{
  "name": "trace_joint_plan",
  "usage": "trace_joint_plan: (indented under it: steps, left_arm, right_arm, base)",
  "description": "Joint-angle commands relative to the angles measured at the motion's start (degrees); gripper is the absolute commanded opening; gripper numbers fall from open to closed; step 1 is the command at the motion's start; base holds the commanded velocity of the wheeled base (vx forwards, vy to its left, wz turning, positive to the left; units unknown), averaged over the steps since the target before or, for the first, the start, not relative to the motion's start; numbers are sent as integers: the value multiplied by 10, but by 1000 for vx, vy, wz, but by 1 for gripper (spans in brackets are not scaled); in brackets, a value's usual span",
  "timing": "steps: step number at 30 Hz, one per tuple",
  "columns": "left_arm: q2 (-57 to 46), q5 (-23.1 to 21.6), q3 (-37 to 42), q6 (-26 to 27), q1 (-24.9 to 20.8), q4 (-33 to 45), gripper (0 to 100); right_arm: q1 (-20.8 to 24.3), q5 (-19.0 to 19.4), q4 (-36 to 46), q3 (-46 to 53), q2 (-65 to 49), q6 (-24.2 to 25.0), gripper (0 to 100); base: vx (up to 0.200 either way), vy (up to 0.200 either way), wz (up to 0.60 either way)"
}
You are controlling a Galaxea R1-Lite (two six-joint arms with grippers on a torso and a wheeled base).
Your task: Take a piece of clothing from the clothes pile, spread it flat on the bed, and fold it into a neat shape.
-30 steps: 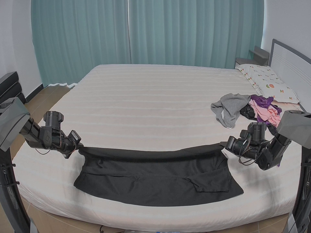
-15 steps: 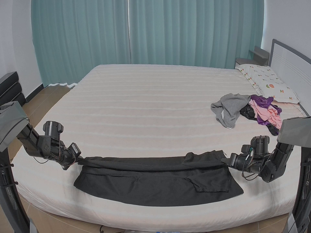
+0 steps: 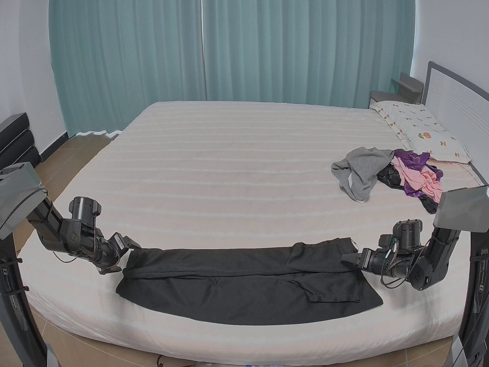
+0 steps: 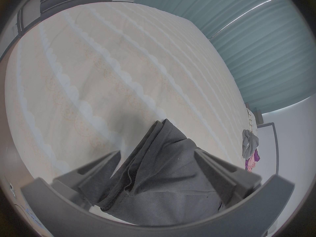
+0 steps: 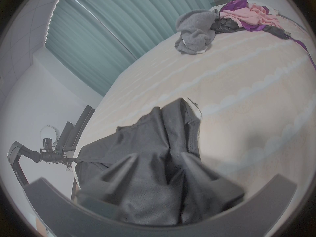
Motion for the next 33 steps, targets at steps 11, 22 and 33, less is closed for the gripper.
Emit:
trace_joint_plan:
  steps: [11,22,33]
  left_arm:
    - [18,4,-72,-8,0,-1,100]
    - [85,49,-125,2,-35,-3,100]
    - [87,63,-125,0,-42,-4,0]
  right_arm:
    - [-13,-4,47,-80,-28,64,100]
    - [-13,-17,117,-125,-9,99,100]
    - [-14,-23,116,-126,9,99,100]
  base:
    - [0,0,0]
    - [0,0,0]
    - [0,0,0]
